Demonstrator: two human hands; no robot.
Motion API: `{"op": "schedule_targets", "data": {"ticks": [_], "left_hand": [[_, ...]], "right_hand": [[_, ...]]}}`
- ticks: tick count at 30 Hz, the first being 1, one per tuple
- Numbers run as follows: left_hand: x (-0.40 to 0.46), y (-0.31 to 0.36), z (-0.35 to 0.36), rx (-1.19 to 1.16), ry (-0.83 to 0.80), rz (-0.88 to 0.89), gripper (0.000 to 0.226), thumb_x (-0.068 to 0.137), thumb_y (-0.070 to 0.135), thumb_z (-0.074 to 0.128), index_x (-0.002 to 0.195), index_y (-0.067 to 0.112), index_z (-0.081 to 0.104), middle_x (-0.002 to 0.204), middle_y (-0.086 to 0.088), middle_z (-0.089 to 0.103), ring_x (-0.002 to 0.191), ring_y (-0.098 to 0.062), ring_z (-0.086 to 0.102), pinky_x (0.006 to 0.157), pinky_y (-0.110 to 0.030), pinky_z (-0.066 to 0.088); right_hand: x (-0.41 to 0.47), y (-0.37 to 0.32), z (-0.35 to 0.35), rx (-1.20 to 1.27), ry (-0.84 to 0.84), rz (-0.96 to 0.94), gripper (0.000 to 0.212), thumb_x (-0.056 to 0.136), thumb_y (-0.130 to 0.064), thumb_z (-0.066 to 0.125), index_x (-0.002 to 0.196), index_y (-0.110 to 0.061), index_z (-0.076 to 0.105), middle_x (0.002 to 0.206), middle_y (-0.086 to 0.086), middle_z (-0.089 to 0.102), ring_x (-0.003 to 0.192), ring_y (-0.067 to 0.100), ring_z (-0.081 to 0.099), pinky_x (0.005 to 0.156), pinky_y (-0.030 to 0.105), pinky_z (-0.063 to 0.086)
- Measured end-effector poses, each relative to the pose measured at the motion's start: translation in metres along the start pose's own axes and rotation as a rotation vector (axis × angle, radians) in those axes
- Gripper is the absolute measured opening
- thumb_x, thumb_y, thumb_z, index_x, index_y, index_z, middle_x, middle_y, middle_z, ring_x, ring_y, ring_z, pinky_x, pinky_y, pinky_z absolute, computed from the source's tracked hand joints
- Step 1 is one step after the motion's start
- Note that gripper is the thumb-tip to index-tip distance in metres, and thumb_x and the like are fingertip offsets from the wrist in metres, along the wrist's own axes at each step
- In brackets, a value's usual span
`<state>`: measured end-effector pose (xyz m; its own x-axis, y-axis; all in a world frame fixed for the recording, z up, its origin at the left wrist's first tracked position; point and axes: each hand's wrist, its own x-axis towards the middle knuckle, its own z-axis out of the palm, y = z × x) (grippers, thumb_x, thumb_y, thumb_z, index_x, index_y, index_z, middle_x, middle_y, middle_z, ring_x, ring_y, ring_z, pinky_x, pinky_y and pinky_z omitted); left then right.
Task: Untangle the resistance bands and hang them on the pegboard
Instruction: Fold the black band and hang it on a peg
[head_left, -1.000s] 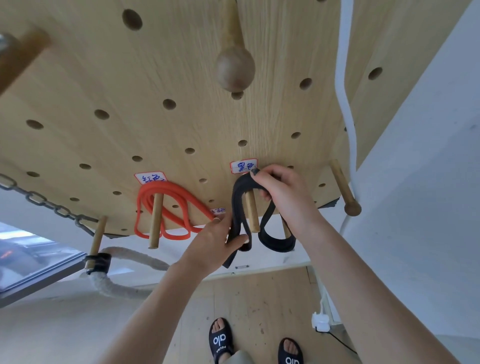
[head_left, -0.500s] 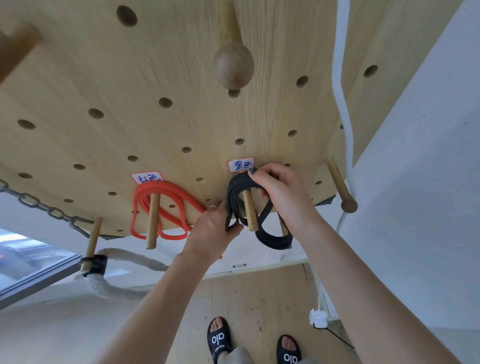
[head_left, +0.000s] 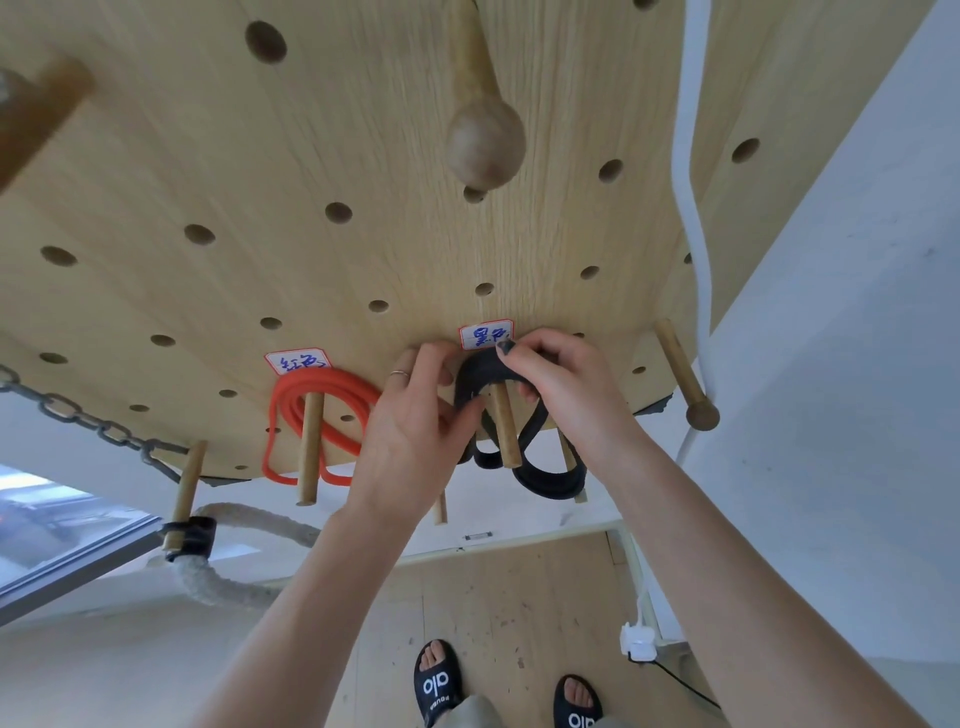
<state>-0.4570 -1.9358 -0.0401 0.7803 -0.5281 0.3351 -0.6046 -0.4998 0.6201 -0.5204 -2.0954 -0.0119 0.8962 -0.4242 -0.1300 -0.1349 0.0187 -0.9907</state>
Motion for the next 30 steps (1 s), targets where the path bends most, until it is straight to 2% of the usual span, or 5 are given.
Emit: {"op": "schedule_targets", "data": {"ticks": [8, 16, 20, 25, 30], "left_hand": [[0.002, 0.003, 0.003, 0.262, 0.084, 0.143, 0.025, 0.101, 0.025, 0.059, 0.124, 0.017, 0.057, 0.105, -0.002, 0.053, 0.058, -0.026, 0.059, 0.038, -0.04, 0.048], [0.012, 0.006, 0.002, 0.448, 0.169, 0.255, 0.018, 0.087, 0.011, 0.071, 0.103, 0.006, 0.067, 0.086, -0.008, 0.057, 0.056, -0.026, 0.049, 0.037, -0.034, 0.041], [0.01, 0.006, 0.003, 0.436, 0.171, 0.251, 0.018, 0.087, 0.012, 0.072, 0.102, 0.006, 0.065, 0.086, -0.009, 0.056, 0.057, -0.027, 0.051, 0.036, -0.035, 0.042], [0.009, 0.008, -0.002, 0.31, 0.076, 0.331, 0.032, 0.094, 0.009, 0.065, 0.125, 0.012, 0.062, 0.113, -0.008, 0.061, 0.063, -0.025, 0.054, 0.041, -0.037, 0.047], [0.018, 0.001, -0.011, 0.284, -0.01, 0.431, 0.028, 0.101, 0.012, 0.053, 0.126, 0.013, 0.063, 0.118, -0.008, 0.059, 0.078, -0.027, 0.061, 0.047, -0.04, 0.05]], "right_hand": [[-0.001, 0.004, 0.006, -0.01, 0.063, -0.053, 0.018, 0.098, -0.018, 0.064, 0.081, -0.012, 0.067, 0.058, -0.018, 0.06, 0.059, -0.003, 0.057, 0.06, 0.008, 0.042], [-0.009, 0.015, 0.011, -0.154, 0.134, -0.173, 0.014, 0.1, -0.032, 0.061, 0.094, -0.021, 0.066, 0.076, -0.012, 0.066, 0.069, 0.003, 0.06, 0.064, 0.019, 0.048], [-0.016, 0.024, 0.01, -0.142, 0.125, -0.229, 0.008, 0.1, -0.029, 0.064, 0.105, -0.023, 0.065, 0.093, -0.014, 0.07, 0.091, 0.006, 0.067, 0.077, 0.024, 0.054], [-0.012, 0.022, 0.013, -0.022, 0.149, -0.201, 0.004, 0.099, -0.024, 0.065, 0.1, -0.021, 0.067, 0.09, -0.008, 0.071, 0.089, 0.015, 0.069, 0.08, 0.041, 0.058], [-0.011, 0.023, 0.012, -0.011, 0.172, -0.204, 0.007, 0.096, -0.024, 0.069, 0.102, -0.021, 0.067, 0.092, -0.009, 0.072, 0.092, 0.012, 0.07, 0.082, 0.034, 0.057]]}}
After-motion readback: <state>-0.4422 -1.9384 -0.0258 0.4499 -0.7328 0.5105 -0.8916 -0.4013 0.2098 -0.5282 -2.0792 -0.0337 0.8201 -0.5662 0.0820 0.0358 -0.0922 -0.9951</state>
